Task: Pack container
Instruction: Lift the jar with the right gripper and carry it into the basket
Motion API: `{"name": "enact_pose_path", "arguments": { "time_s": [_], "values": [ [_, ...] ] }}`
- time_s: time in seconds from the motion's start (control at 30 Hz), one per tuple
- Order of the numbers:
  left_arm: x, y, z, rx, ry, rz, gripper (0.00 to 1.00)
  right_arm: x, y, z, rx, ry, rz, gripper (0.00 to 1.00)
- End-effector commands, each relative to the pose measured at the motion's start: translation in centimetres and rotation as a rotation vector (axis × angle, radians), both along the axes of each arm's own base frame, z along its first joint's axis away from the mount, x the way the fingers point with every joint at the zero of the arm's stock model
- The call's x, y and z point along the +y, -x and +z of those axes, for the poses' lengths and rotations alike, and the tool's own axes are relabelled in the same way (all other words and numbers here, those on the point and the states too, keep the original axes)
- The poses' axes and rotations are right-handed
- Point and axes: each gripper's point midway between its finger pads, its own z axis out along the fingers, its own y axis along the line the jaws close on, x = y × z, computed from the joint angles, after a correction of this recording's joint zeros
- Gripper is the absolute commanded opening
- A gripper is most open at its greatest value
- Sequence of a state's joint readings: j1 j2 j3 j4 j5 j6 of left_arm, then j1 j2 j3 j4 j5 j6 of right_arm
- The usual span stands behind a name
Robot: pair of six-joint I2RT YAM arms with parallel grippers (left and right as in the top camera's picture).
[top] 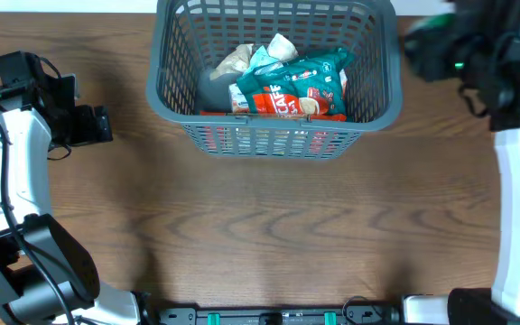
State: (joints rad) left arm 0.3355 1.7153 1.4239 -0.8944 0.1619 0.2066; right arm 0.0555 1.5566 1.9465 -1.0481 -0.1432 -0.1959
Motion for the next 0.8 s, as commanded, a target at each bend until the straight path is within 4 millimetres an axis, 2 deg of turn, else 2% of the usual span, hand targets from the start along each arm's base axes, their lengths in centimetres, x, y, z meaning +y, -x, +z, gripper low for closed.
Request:
{"name": "enact_pose_path", "arguments": {
  "time_s": [0.0, 0.07, 0.17, 0.27, 0.4, 0.5, 0.63, 0.77],
  "values": [
    [-0.2, 0.0, 0.0, 0.001, 0.01, -0.009, 0.99, 5.8, 1.3, 3.3, -0.136, 0.132, 0.305, 0.01],
    [-0.2, 0.0, 0.0, 0.001, 0.01, -0.009, 0.99, 8.5, 1.8, 3.5, -0.171, 0.193, 0.416, 0.01],
    [-0.3, -0.1, 0.0, 0.001, 0.01, -0.01, 0.99, 12.3, 2.0, 2.5, -0.204, 0.289, 0.584, 0.01],
    [-0.3, -0.1, 0.0, 0.001, 0.01, -0.01, 0.98, 15.6, 1.7, 0.3, -0.199, 0.353, 0.713, 0.01],
    [-0.3, -0.1, 0.0, 0.001, 0.01, -0.01, 0.98, 19.0, 0.8, -3.1, -0.176, 0.417, 0.838, 0.01],
    [-0.3, -0.1, 0.0, 0.001, 0.01, -0.01, 0.99, 21.5, -1.0, -5.4, -0.171, 0.407, 0.87, 0.01],
    [-0.3, -0.1, 0.0, 0.001, 0.013, -0.01, 0.99, 25.0, -2.1, -7.4, -0.181, 0.309, 0.923, 0.01],
    [-0.3, -0.1, 0.0, 0.001, 0.013, -0.01, 0.99, 27.7, -2.9, -9.6, -0.153, 0.219, 0.939, 0.01]
  ]
}}
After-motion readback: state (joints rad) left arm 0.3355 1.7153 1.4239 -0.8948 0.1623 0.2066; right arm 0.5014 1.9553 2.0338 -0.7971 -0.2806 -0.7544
